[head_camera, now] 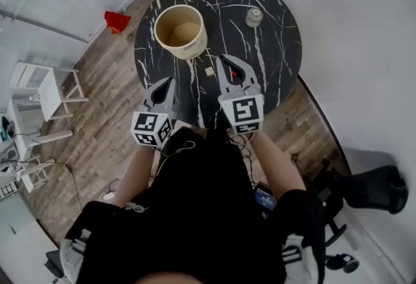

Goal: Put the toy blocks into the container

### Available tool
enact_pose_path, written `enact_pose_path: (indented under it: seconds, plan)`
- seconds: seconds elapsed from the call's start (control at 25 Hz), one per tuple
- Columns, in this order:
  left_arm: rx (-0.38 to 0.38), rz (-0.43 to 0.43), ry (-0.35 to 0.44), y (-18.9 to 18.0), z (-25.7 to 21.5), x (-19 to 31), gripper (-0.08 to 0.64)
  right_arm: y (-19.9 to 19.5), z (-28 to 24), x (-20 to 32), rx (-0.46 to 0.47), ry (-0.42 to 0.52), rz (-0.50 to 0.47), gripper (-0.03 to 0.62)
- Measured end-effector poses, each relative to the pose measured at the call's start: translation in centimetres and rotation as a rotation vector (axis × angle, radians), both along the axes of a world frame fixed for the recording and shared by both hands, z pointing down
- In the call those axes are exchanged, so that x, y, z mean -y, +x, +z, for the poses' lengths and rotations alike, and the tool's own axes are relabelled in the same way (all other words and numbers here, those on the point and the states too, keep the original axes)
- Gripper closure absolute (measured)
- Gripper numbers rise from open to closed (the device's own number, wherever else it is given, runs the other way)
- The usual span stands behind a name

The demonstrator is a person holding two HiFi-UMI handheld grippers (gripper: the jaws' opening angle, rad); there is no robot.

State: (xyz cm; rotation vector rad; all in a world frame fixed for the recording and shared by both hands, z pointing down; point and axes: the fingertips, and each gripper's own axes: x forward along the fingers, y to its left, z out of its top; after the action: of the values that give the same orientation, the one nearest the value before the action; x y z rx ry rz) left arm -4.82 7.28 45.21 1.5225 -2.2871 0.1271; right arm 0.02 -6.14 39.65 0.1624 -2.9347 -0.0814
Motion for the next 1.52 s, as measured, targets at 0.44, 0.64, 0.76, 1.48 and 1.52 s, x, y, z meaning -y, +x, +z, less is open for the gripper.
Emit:
enact_pose_path:
  seconds: [0.44,0.64,0.76,1.48,1.52]
  plan:
    - [-0.015,0.429,-0.182,0.8,6.0,7.5,0.560,0.9,5.4,4.3,-0.110,-0.030,0.222,0.595]
    - [-0.028,0.619,-0.235,0.9,8.3,9.0,0.560,1.7,7.3,4.6,-0.149,-0.059,0.355,0.595]
    - [-0.030,0.701,-0.278,0.7,10.1,9.3,0.560,1.9,8.3,4.3,-0.167,-0.076,0.425,0.595]
    - [0.031,0.879,-0.481,2.0,19.0,10.7,0.549,5.6,14.4,2.3,-0.244,-0.189,0.680,0.595]
    - [0.036,0.878,-0.489,2.0,19.3,10.8,0.516,5.7,14.5,2.3,-0.242,-0.193,0.686,0.595]
